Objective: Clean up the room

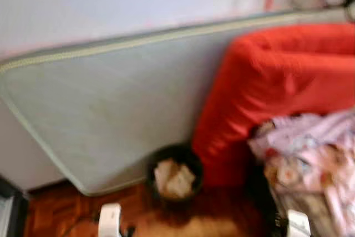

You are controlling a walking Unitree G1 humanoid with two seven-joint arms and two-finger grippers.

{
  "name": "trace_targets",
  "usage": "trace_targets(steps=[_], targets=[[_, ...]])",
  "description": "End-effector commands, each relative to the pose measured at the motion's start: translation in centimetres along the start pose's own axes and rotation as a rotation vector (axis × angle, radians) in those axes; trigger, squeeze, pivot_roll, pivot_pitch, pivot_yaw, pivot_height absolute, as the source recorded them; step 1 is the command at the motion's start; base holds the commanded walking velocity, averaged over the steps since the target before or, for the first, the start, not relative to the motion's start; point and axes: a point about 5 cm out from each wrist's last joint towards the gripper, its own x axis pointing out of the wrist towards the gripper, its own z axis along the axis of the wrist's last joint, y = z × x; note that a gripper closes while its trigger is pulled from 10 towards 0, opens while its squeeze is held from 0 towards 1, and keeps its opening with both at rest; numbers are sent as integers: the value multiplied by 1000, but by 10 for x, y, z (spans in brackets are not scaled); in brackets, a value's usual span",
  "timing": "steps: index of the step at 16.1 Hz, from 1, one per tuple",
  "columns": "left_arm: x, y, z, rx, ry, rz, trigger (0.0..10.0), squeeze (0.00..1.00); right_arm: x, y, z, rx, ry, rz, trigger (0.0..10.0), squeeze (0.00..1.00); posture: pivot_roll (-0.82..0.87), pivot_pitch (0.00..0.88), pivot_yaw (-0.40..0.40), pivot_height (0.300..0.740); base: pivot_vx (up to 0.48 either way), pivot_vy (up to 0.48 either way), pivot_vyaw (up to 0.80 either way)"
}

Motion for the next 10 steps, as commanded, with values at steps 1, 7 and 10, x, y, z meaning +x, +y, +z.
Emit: trace_targets(steps=[1,7,10], targets=[[-22,59,-35,104,183,71,10000,0,-6,33,-48,-130,154,171,10000,0,60,0,40,740,0,-285,0],[-22,60,-34,93,173,81,10000,0,-6,32,-47,-59,127,136,10000,0,53,0,40,740,0,0,0],[-22,57,-34,69,164,72,10000,0,-5,31,-44,-228,152,171,10000,0,42,0,41,740,0,0,0]])
